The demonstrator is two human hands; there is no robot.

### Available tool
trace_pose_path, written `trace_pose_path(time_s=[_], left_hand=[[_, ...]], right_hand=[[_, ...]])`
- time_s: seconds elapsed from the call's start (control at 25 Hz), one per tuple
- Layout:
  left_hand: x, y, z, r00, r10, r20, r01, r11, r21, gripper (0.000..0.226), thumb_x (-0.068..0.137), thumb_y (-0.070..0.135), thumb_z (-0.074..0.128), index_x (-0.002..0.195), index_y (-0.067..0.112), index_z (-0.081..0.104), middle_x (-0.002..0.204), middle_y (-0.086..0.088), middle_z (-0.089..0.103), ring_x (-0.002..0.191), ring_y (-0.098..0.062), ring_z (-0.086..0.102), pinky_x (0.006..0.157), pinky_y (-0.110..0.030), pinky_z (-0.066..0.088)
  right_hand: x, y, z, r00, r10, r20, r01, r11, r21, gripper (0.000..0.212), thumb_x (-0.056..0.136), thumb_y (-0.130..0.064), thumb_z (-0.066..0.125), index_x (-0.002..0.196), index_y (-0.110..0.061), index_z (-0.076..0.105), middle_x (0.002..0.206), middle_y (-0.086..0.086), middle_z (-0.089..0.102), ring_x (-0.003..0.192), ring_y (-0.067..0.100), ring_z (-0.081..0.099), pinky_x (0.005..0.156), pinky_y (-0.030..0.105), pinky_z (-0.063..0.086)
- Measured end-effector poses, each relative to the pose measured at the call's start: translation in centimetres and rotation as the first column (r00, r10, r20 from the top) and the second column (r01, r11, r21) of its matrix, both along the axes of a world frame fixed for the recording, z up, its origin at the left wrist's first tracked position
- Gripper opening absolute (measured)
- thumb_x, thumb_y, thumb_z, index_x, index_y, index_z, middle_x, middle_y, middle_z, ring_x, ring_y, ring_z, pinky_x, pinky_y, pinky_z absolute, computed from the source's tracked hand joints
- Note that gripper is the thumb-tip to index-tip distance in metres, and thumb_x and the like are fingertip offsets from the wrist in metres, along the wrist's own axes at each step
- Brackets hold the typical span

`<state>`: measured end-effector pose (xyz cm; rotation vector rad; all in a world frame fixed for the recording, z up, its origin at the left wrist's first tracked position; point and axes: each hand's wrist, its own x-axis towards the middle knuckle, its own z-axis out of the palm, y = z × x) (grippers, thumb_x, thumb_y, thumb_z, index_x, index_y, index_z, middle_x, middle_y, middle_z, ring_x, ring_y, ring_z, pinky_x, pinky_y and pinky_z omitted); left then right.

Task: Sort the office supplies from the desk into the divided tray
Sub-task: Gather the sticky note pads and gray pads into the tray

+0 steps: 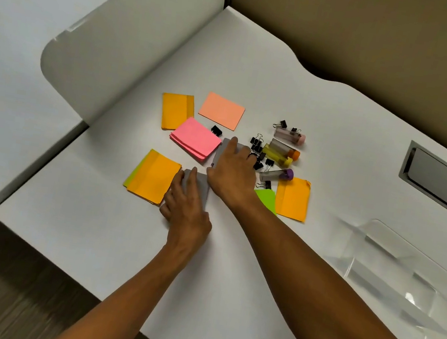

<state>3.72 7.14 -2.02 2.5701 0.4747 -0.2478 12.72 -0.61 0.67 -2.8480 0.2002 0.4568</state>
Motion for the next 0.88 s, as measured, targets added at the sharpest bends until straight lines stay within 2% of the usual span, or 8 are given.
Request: trace_pose_path(time_s=[0.12, 0.24, 0.48, 0.6, 0.72, 0.88], left_hand=[[-0.4, 0.4, 0.2, 1.000, 0.024, 0.004, -0.024, 1.000, -0.012, 0.097, 0.071, 0.013, 0.077, 0.148, 0.025, 0.019, 0.156, -0.008, 0.017, 0.134, -0.033, 0.032, 0.103, -0.045, 0.036], [-0.9, 1.1, 0.4, 0.999, 0.044, 0.030, -0.043, 0.999, -0.034, 0.095, 0.073, 0.015, 0.075, 0.149, 0.022, 0.018, 0.154, -0.008, 0.019, 0.133, -0.032, 0.032, 0.100, -0.044, 0.036], [-1.7, 1.6, 1.1, 0.991, 0.073, 0.110, -0.061, 0.992, -0.109, 0.094, 0.074, 0.022, 0.077, 0.148, 0.017, 0.020, 0.149, -0.012, 0.028, 0.132, -0.033, 0.034, 0.101, -0.047, 0.038], [-2.2, 1.6, 2.0, 0.985, 0.058, 0.163, -0.030, 0.985, -0.170, 0.095, 0.073, 0.017, 0.078, 0.148, 0.015, 0.020, 0.142, -0.014, 0.034, 0.128, -0.031, 0.035, 0.100, -0.043, 0.042], [-2.7, 1.0, 3.0, 0.978, 0.040, 0.206, 0.003, 0.979, -0.203, 0.097, 0.072, 0.014, 0.079, 0.148, 0.016, 0.019, 0.137, -0.015, 0.037, 0.124, -0.030, 0.038, 0.098, -0.045, 0.047], [-3.6, -0.5, 4.4, 0.958, -0.038, 0.285, 0.108, 0.967, -0.231, 0.093, 0.076, 0.017, 0.077, 0.148, 0.018, 0.019, 0.135, -0.014, 0.036, 0.122, -0.029, 0.041, 0.094, -0.048, 0.051]], right_hand=[[0.4, 0.2, 0.3, 0.993, -0.060, -0.101, 0.067, 0.996, 0.067, 0.111, 0.076, -0.029, 0.076, 0.155, -0.009, 0.000, 0.147, 0.026, 0.025, 0.133, 0.047, 0.029, 0.099, 0.049, 0.044], [-0.5, 0.1, 0.4, 0.992, -0.038, -0.118, 0.045, 0.998, 0.055, 0.115, 0.074, -0.033, 0.078, 0.155, -0.012, -0.002, 0.144, 0.025, 0.028, 0.133, 0.046, 0.027, 0.098, 0.051, 0.042], [-3.0, -0.8, 0.5, 0.999, 0.021, -0.050, -0.021, 1.000, -0.004, 0.090, 0.073, -0.037, 0.072, 0.145, -0.009, 0.026, 0.138, 0.019, 0.044, 0.129, 0.042, 0.033, 0.099, 0.049, 0.039], [-4.4, -1.5, 0.8, 0.998, -0.006, -0.058, 0.008, 0.999, 0.042, 0.086, 0.073, -0.040, 0.071, 0.143, -0.013, 0.028, 0.139, 0.017, 0.043, 0.130, 0.041, 0.033, 0.102, 0.049, 0.037], [-6.0, -3.1, 2.0, 0.993, -0.060, -0.100, 0.073, 0.988, 0.133, 0.090, 0.075, -0.044, 0.071, 0.146, -0.016, 0.024, 0.145, 0.015, 0.037, 0.134, 0.040, 0.028, 0.104, 0.049, 0.037], [-9.2, -6.4, 4.3, 0.979, -0.182, -0.086, 0.198, 0.952, 0.233, 0.084, 0.076, -0.041, 0.070, 0.144, -0.014, 0.028, 0.138, 0.013, 0.041, 0.127, 0.036, 0.033, 0.096, 0.045, 0.041]])
